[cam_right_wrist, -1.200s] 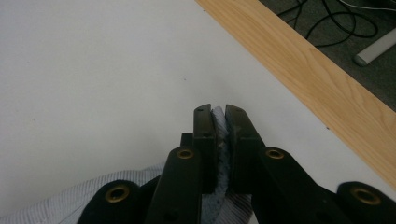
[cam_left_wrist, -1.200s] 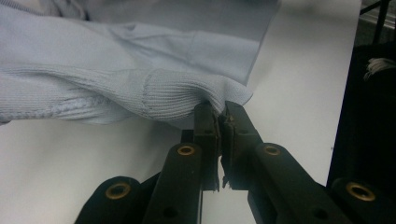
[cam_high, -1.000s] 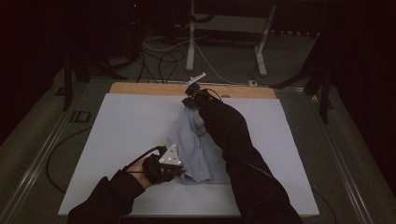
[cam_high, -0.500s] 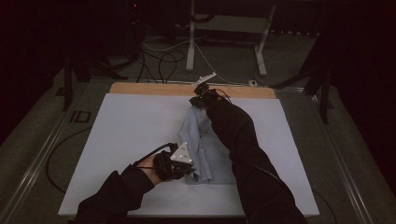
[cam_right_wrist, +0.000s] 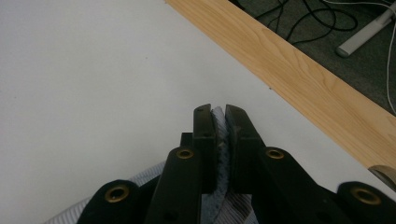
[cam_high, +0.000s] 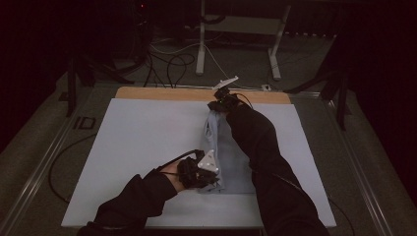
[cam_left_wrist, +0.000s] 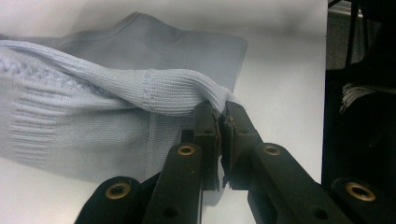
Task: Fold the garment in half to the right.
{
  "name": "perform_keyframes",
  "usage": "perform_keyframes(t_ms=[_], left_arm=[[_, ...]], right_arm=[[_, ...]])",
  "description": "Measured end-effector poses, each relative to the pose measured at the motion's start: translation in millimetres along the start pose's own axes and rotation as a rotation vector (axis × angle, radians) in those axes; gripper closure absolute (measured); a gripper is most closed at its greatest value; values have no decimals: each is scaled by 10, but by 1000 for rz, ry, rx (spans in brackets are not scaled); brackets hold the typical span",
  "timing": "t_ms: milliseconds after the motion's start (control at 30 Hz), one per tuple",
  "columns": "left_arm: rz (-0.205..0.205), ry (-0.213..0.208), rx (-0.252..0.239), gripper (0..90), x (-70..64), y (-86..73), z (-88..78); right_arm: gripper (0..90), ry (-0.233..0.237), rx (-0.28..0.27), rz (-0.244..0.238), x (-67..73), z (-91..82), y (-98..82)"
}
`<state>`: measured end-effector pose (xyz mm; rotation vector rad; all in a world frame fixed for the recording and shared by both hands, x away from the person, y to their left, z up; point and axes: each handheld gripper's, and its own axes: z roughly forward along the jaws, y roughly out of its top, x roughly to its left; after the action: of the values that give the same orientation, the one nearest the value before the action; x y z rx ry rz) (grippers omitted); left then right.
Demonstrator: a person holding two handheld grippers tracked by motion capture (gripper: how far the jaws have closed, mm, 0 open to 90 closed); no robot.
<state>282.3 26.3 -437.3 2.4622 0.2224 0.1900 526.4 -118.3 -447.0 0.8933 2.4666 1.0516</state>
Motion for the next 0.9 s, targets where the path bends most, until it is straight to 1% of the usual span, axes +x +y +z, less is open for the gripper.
perform_keyframes(t_ms=[33, 100, 200, 300, 333, 433, 500, 600, 633, 667, 733, 767, 867, 900], left_arm=[[9, -3, 3, 866, -2, 19, 17], [14, 0, 4, 866, -12, 50, 49], [32, 0, 10, 866, -38, 99, 110], [31, -4, 14, 866, -41, 130, 172], [37, -6, 19, 866, -42, 141, 196], [38, -10, 23, 866, -44, 167, 264], [52, -4, 35, 866, -57, 187, 305], [68, 5, 47, 866, -70, 213, 364], [66, 5, 48, 866, -75, 222, 386], [73, 5, 54, 866, -73, 234, 405], [78, 1, 59, 866, -76, 257, 451], [72, -2, 55, 866, -75, 269, 475], [75, -12, 63, 866, -69, 306, 555], [78, -16, 68, 866, -69, 315, 580]], right_arm=[[843, -2, -2, -4, -16, -8, -11], [842, 1, -6, 3, -40, -19, -27], [842, 1, 1, 9, -95, -31, -69], [842, 5, 0, 20, -126, -37, -96], [842, 9, -1, 21, -136, -36, -104], [841, 12, 0, 22, -165, -30, -138], [841, 16, 3, 33, -175, -23, -156], [839, 11, 17, 23, -190, -1, -194], [840, 13, 19, 28, -198, 4, -207], [839, 13, 21, 29, -209, 11, -220], [837, 19, 24, 35, -237, 17, -247], [837, 20, 24, 39, -246, 16, -253], [835, 23, 23, 45, -257, 14, -266], [833, 23, 24, 38, -265, 18, -274]])
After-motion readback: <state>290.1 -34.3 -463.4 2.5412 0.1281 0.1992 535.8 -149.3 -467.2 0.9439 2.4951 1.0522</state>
